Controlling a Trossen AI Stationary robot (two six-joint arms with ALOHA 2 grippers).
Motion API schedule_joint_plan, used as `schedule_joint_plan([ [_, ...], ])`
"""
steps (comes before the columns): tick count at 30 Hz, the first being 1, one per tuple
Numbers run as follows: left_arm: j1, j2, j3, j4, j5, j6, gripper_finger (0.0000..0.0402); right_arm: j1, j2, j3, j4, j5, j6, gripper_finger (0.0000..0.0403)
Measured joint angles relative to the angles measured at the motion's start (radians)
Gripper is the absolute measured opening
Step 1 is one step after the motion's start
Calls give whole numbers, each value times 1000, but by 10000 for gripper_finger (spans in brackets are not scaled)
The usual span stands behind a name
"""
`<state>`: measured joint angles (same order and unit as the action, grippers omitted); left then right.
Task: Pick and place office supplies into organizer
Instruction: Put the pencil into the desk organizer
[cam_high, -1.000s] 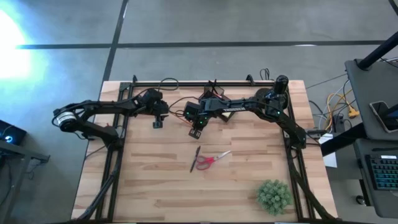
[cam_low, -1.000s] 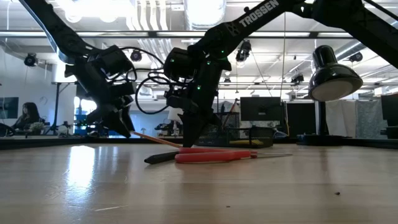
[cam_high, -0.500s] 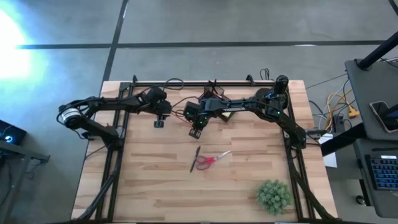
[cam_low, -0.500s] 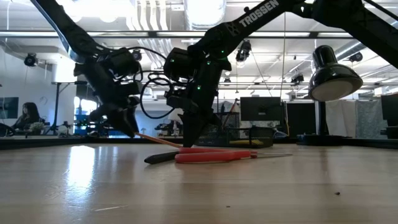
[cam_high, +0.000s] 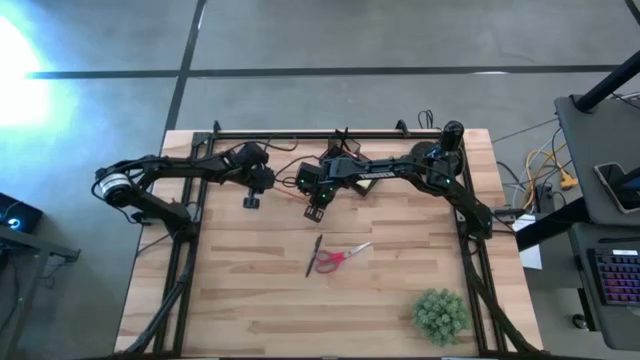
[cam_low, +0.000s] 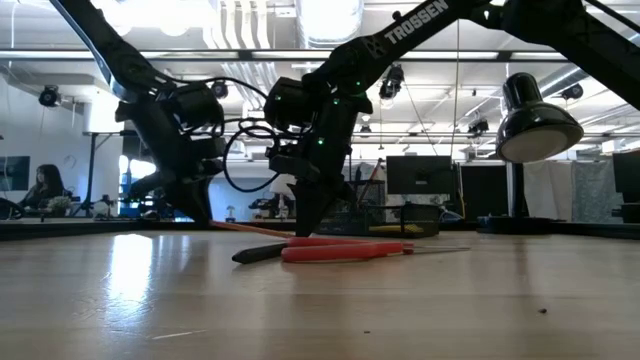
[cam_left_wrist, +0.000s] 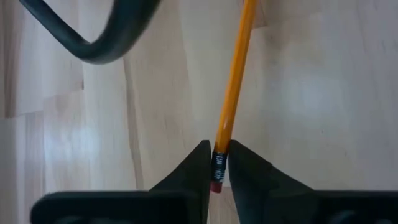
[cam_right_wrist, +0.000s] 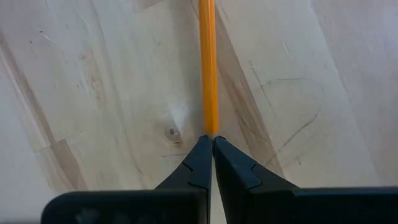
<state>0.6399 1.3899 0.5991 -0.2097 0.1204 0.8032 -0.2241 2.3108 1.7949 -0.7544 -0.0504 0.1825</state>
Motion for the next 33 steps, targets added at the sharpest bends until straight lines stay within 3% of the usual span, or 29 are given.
schedule_joint_plan([
  [8,1,-3,3,-35,-59,-4,21,1,-13,-3,0,24,26,11],
  [12,0,-17,12,-56,-86,13,11,5,-55,-7,-6,167,27,11],
  [16,0,-48,28,-75,-101,14,9,6,-147,-3,-17,379,52,11],
  [21,-17,-111,89,-174,-201,16,8,9,-295,-29,-105,709,211,11],
  [24,-39,-166,140,-229,-264,43,7,6,-419,-63,-168,826,329,11],
  [28,-99,-217,218,-255,-403,182,7,7,-566,-142,-265,894,511,11],
  [33,-150,-181,341,-252,-612,428,6,9,-745,-278,-264,902,593,11],
])
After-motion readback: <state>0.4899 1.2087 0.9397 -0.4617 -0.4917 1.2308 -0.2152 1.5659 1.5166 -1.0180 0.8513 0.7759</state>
